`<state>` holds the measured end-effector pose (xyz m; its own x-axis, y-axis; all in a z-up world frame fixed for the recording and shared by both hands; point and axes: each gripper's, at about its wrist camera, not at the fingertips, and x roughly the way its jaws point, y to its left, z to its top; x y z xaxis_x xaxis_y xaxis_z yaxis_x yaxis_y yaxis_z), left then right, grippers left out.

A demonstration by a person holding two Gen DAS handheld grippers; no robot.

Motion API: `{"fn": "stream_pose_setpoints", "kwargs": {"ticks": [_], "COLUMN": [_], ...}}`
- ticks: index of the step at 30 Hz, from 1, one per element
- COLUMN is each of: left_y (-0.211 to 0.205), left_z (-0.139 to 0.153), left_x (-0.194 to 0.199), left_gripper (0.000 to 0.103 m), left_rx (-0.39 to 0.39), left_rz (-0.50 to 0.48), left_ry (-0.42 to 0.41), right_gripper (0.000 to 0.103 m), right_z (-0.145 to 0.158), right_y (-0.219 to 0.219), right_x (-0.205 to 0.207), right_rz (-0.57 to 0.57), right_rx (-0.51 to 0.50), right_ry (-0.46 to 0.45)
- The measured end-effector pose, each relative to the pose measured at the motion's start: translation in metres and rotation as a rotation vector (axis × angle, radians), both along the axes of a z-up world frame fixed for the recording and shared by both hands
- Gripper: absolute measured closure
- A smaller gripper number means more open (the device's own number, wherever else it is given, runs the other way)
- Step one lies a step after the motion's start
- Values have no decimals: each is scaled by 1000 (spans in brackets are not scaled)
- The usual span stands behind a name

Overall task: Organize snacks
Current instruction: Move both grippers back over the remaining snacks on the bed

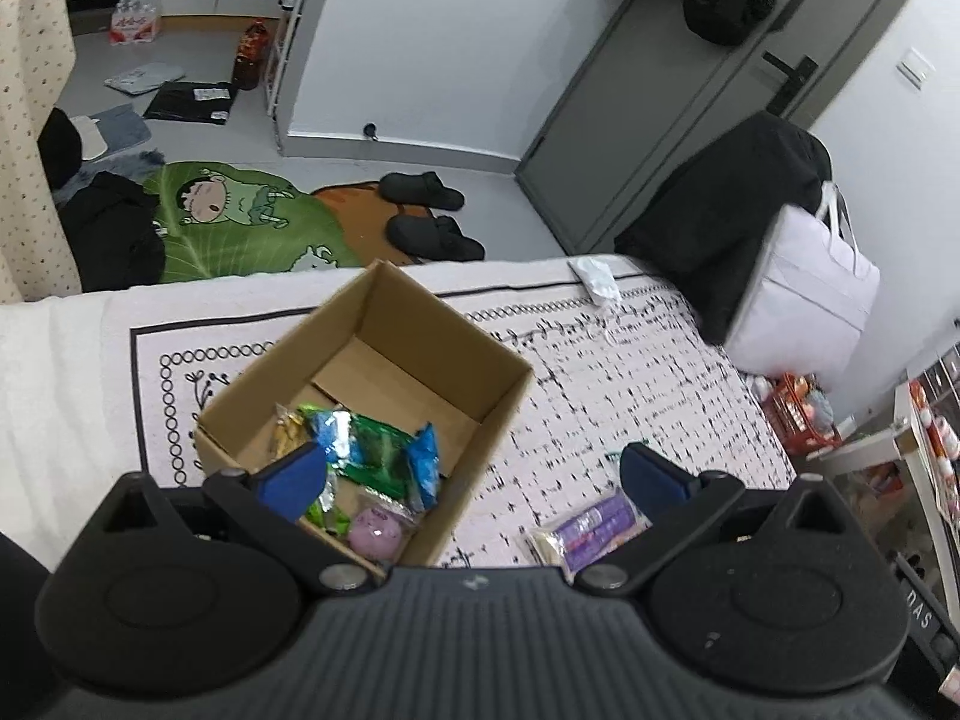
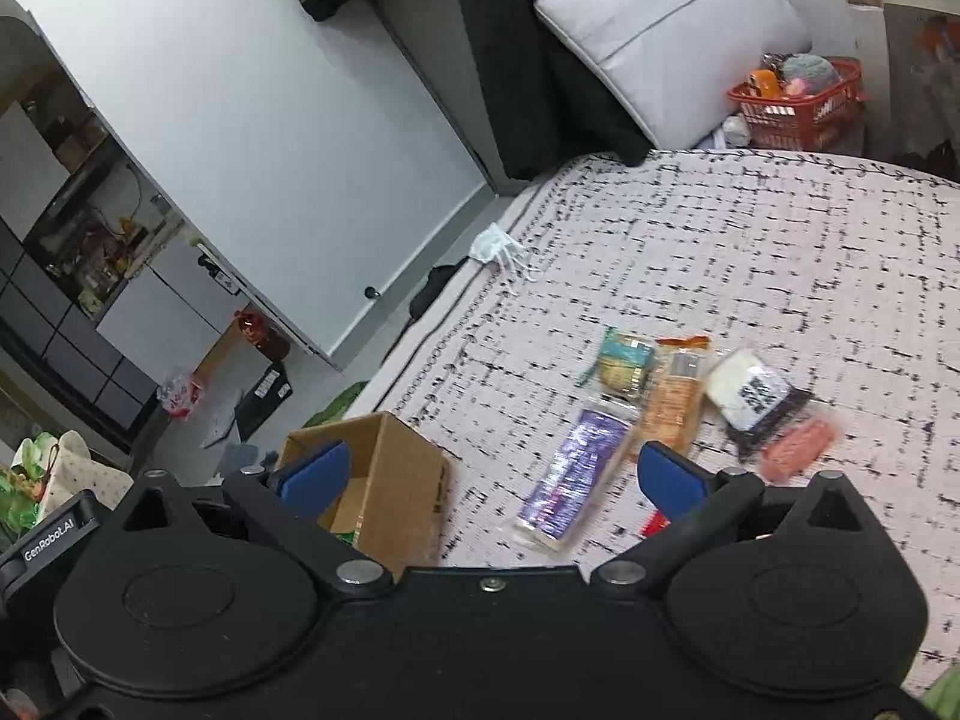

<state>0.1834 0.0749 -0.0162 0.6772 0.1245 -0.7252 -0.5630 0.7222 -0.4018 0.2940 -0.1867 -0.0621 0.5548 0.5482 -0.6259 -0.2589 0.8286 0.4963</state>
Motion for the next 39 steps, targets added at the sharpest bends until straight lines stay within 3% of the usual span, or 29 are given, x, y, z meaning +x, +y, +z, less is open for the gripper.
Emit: {"fn": "stream_pose_setpoints", "kwargs": {"ticks": [18,32,39], "left_y": [-59,-82,-94], "left_z": [-10,-43,-62], "left_x": [39,76,94], "left_gripper": [0,0,2], "left_rx": [59,17,-2], "left_rz": [-117,-204,-256], "left_ry": [74,86,77], "right_gripper": [0,0,11], "right_z": [-20,-66,-95], "right_y": [-64,-95,-103], "right_x": [27,51,63], "right_rz": [-115,-265,-374], "right_rx": [1,41,43], "right_ry": [137,286,379]}}
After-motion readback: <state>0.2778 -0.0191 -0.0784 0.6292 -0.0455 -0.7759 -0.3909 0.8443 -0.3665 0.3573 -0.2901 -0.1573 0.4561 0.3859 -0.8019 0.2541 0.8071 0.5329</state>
